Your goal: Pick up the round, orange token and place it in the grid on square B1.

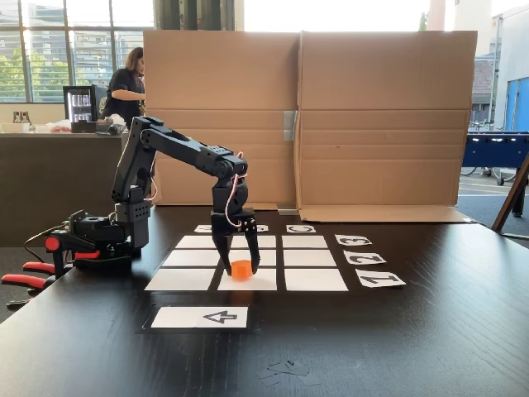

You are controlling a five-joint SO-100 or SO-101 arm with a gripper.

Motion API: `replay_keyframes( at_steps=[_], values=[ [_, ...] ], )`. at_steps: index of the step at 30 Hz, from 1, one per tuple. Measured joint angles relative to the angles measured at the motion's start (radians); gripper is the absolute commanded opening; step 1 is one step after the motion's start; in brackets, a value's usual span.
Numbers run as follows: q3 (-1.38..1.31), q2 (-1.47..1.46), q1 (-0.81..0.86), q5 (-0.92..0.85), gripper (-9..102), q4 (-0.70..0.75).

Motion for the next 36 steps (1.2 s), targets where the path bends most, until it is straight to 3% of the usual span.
replay_keyframes(
  at_steps=[2,6,18,26,36],
  values=[
    [0.002,-0.005,-0.002,0.000,38,0.002],
    [0.012,-0.006,0.000,0.000,56,0.000],
    [0.080,0.025,0.005,0.003,74,-0.012],
    [0.232,0.209,0.040,0.021,95,-0.061],
    [0.268,0.635,0.221,0.100,97,-0.087]
  ],
)
